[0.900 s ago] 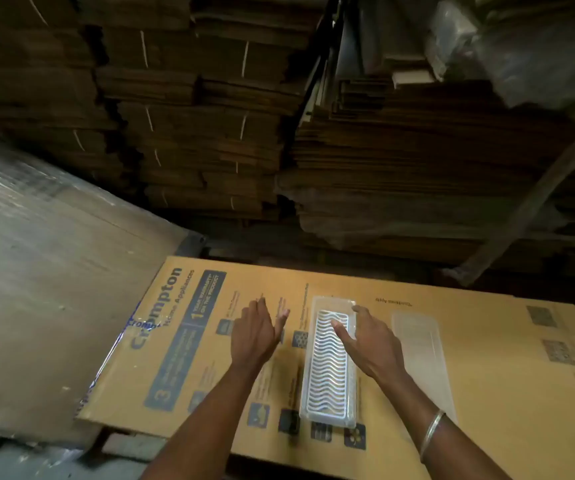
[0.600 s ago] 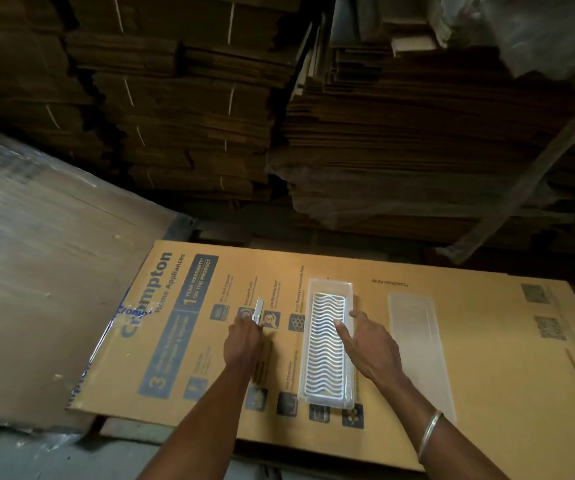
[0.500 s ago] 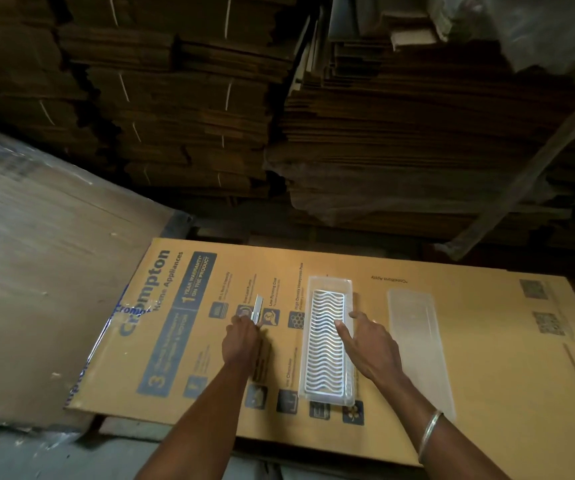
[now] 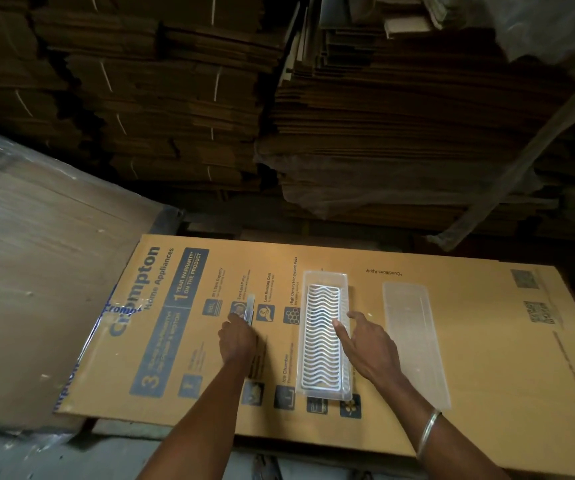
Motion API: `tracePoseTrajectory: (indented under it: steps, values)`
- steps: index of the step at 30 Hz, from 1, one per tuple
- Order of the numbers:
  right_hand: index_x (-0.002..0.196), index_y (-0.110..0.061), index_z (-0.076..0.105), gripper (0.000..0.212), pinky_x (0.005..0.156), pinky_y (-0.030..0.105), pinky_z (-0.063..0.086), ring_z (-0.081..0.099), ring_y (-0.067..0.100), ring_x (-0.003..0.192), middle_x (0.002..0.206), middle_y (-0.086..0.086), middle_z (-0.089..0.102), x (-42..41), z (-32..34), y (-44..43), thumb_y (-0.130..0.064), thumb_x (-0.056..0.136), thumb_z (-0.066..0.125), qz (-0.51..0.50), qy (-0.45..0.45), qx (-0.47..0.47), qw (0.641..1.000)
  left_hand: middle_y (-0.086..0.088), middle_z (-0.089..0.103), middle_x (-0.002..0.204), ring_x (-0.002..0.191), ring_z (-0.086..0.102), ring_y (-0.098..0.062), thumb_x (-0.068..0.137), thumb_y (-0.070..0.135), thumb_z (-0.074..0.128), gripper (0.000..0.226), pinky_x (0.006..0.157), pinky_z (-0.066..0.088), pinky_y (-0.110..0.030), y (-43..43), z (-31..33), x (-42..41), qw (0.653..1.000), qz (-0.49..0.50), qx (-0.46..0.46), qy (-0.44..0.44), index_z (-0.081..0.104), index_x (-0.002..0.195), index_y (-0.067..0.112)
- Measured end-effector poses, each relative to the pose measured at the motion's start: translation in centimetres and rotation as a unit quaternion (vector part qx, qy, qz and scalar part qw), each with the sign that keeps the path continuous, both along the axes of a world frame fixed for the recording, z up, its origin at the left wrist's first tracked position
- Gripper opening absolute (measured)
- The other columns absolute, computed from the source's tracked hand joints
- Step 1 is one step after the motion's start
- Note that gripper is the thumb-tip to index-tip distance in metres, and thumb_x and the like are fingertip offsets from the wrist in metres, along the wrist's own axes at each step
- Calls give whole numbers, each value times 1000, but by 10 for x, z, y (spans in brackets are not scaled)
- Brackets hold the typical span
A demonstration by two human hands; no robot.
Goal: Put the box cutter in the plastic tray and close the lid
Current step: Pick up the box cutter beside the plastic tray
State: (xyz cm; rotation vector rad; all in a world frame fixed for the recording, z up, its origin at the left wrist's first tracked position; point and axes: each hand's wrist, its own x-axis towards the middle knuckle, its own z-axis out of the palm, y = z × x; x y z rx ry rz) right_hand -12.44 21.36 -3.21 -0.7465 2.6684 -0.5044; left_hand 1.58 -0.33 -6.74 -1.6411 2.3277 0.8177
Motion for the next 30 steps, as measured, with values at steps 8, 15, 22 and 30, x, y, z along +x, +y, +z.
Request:
tracePoseTrajectory:
  steps: [8,15,22,30]
  values:
    - [146,-27,48,69,86,37,57,72,20,105,115,2,76,0,-5,4,-73,97,33,2,-4,6,1000,-23,69,116,110,66,-39,101,20,58,31,89,52,-42,-3,-3,5,993,58,27,103,60,122,-3]
    - [146,-25,50,69,85,38,58,72,21,105,113,2,77,-8,-2,7,-72,97,34,2,7,-4,1000,-20,64,89,71,58,-27,105,13,55,18,68,51,-38,-3,22,1,823,227,307,422,56,120,4]
    - [145,-25,50,68,82,39,59,72,22,101,110,3,77,-10,1,3,-72,97,33,2,8,-16,1000,-7,55,80,65,48,-18,109,14,46,42,65,42,-32,6,43,-8,791,206,349,459,45,148,-1]
    - [144,-26,51,61,80,37,59,72,22,100,109,3,76,-9,5,3,-66,101,36,6,10,-18,1000,-9,58,98,75,49,-19,108,-2,38,53,74,43,-36,12,55,-12,799,179,363,445,30,160,7]
